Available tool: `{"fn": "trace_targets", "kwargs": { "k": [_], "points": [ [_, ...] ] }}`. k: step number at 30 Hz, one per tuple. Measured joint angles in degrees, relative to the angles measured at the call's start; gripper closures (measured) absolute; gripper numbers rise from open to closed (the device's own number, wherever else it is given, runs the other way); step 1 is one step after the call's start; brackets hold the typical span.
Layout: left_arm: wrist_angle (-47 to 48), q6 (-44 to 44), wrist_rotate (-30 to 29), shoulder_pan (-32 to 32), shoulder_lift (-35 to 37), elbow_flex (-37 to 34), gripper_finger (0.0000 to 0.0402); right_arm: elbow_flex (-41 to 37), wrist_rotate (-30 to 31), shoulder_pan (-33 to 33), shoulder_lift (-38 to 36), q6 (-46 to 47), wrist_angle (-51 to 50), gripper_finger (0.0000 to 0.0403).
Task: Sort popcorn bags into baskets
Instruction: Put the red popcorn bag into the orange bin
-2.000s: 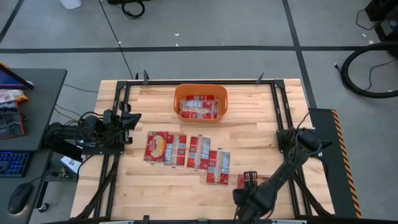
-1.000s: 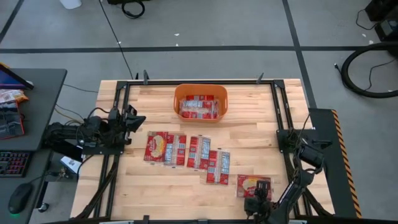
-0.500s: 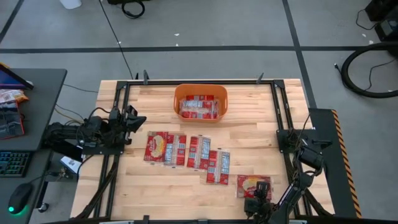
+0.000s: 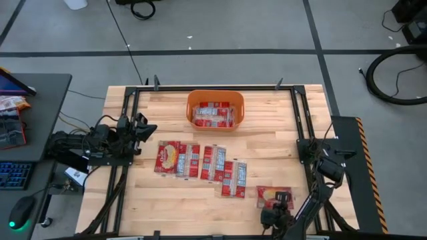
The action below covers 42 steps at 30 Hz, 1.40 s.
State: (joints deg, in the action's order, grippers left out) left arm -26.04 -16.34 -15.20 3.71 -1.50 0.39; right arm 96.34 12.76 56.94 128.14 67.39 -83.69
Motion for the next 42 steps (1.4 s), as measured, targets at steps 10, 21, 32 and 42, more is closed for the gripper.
{"fn": "trace_targets", "kwargs": {
  "k": [10, 21, 32, 42],
  "points": [
    [0.1, 0.0, 0.0, 0.0, 0.0, 0.0, 0.0384, 7.7, 14.7, -7.3, -5.3, -5.9, -6.0, 0.0393],
    [0.7, 0.0, 0.0, 0.0, 0.0, 0.0, 0.0384, 7.8, 35.0, -21.7, -10.5, -28.2, -4.4, 0.0393],
    [1.5, 0.0, 0.0, 0.0, 0.0, 0.0, 0.0384, 7.8, 41.5, -41.0, -10.5, -51.2, 5.6, 0.0393],
    [1.5, 0.0, 0.0, 0.0, 0.0, 0.0, 0.0384, 7.5, 26.1, -58.8, -10.5, -72.6, 26.9, 0.0370]
  ]
}}
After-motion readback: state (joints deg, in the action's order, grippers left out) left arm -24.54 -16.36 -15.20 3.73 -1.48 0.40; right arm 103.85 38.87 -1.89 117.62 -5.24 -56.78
